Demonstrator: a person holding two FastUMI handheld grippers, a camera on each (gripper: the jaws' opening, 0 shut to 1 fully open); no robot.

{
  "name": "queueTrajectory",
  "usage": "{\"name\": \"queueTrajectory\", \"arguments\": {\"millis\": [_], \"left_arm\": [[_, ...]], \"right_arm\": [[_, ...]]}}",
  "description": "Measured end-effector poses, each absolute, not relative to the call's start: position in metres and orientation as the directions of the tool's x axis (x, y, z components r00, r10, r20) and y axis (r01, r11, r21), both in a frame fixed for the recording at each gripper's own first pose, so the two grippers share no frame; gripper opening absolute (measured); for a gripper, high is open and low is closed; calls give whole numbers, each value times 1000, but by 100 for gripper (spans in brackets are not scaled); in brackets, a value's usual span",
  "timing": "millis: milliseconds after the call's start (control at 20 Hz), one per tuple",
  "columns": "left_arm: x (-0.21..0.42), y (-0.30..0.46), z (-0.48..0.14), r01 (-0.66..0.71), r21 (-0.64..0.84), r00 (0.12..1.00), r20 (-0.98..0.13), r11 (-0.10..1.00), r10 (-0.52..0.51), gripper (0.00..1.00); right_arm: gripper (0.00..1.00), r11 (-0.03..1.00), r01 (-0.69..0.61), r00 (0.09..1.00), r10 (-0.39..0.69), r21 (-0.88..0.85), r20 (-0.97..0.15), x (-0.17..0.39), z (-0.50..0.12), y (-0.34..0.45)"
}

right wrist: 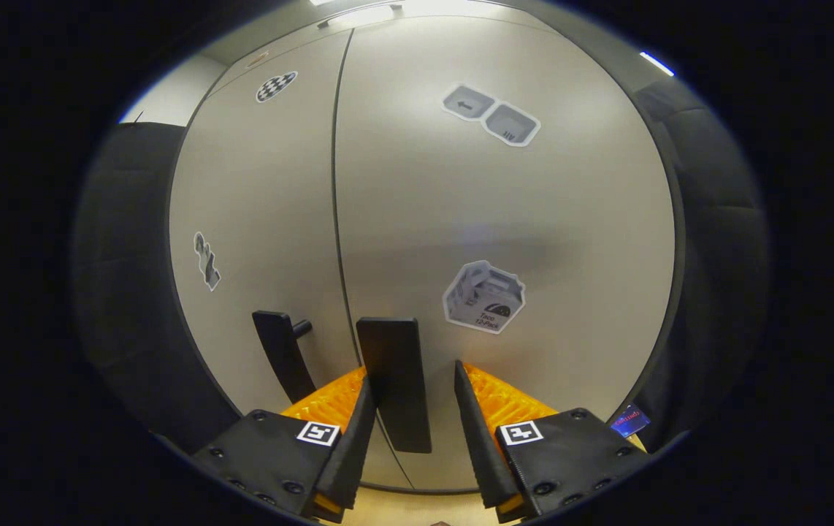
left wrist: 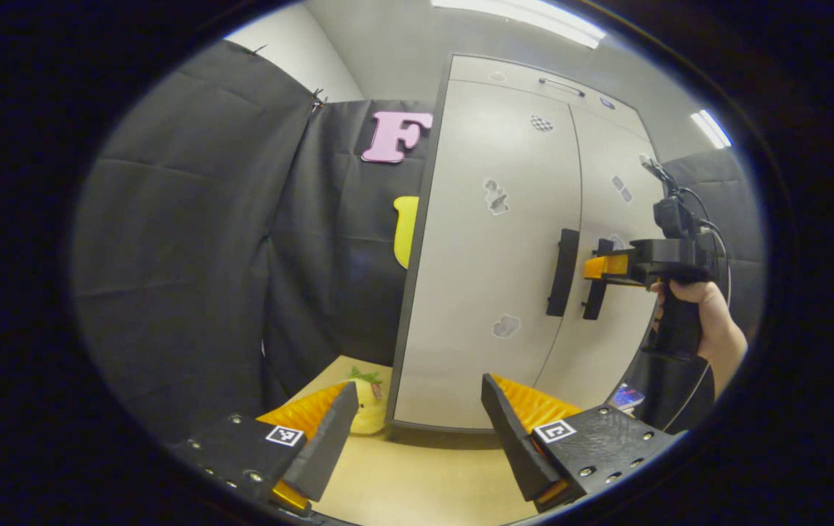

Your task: Open the right door of the double-door shoe cabinet with the right hand, and open the left door with the left hand.

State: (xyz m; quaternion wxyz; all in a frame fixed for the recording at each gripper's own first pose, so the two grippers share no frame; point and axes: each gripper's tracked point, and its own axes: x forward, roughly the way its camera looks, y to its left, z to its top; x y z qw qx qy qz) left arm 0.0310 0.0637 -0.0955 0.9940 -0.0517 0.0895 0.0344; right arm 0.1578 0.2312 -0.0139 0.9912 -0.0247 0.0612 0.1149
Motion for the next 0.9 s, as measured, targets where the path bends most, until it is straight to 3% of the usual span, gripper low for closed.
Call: {"name": "queueTrajectory", "arguments": {"millis": [100,250,350,500,600,700,900], "left_arm": [[30,60,-94,-79,-112,982,-180,991,58,100],[27,62,-94,-85,-82,982,-177,993,70,100],[22,64,-95,-88,-78,982,-177,993,73,99],[12,69,-100,-105,-113,978,-192,988,82,96],[8,71,-103,-115,-130,976,-200,985,87,99],[5,70,-102,-107,-127,976,-203,986,80,98],[-1,64,-99,-85,-86,978,-196,993,67,98]], "right_arm": [[45,971,-239,962,232,-32,-141,156,-18,235],[34,974,-226,966,219,-36,-135,156,-22,236],[33,973,-231,967,230,6,-110,158,-21,235],[17,962,-271,960,268,-33,-84,155,-20,236],[8,957,-291,953,288,-21,-93,157,-18,237],[4,952,-305,947,302,-7,-111,154,-21,237],[7,949,-315,943,312,-10,-113,140,-21,235]]}}
